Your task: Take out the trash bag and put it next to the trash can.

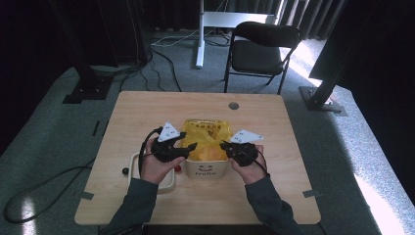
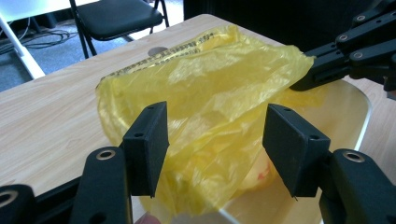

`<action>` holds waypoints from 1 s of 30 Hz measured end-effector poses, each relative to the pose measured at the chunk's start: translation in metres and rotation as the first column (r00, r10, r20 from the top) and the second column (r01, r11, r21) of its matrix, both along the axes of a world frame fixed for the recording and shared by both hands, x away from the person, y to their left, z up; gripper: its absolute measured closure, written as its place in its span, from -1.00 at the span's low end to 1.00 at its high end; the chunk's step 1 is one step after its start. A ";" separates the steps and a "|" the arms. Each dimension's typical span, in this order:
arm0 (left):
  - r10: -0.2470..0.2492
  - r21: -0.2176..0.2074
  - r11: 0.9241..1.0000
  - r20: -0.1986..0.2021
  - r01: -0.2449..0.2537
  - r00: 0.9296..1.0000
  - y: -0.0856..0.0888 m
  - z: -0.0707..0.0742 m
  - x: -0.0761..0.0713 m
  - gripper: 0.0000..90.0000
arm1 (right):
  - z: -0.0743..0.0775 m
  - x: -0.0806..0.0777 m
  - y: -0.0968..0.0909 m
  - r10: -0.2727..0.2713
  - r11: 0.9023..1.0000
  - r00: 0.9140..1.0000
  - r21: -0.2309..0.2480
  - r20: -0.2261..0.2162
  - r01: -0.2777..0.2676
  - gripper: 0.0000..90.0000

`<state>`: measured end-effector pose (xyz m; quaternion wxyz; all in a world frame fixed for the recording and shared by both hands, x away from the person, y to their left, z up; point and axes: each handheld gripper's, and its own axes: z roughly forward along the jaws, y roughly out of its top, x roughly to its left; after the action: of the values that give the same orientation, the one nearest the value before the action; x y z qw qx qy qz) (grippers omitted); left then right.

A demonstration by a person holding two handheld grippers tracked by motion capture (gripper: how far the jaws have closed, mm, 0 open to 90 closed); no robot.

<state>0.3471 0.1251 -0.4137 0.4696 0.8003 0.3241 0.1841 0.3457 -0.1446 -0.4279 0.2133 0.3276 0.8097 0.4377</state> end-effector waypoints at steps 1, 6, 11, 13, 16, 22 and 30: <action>0.003 -0.001 1.000 -0.003 -0.003 1.000 0.003 0.000 -0.001 -0.08 | 0.000 0.000 0.000 0.001 1.000 1.000 0.002 -0.002 -0.001 0.96; 0.019 -0.008 1.000 -0.009 -0.019 1.000 0.012 -0.002 -0.002 -0.08 | 0.002 0.000 -0.001 0.002 1.000 1.000 0.011 -0.003 -0.002 0.96; 0.038 -0.007 0.999 -0.017 -0.038 0.999 0.020 -0.004 -0.003 -0.09 | 0.003 0.000 -0.002 0.003 1.000 1.000 0.021 -0.002 -0.003 0.96; 0.043 -0.010 0.999 -0.020 -0.043 0.999 0.023 -0.005 -0.005 -0.09 | 0.004 0.001 -0.002 0.002 1.000 1.000 0.026 -0.002 -0.002 0.95; 0.048 -0.011 0.999 -0.021 -0.048 0.999 0.027 -0.007 -0.006 -0.09 | 0.006 0.001 -0.002 0.001 1.000 1.000 0.029 0.002 -0.001 0.95; 0.069 -0.012 0.998 -0.037 -0.069 0.997 0.036 -0.013 -0.008 -0.11 | 0.012 0.001 -0.002 -0.002 0.999 1.000 0.037 0.014 0.002 0.95; 0.090 -0.002 0.996 -0.065 -0.090 0.994 0.049 -0.024 -0.009 -0.15 | 0.017 0.002 -0.003 -0.010 0.999 1.000 0.048 0.024 0.008 0.95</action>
<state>0.3381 0.1738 -0.4381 0.4521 0.7892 0.3754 0.1784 0.3480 -0.1471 -0.4110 0.2170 0.3309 0.7950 0.4597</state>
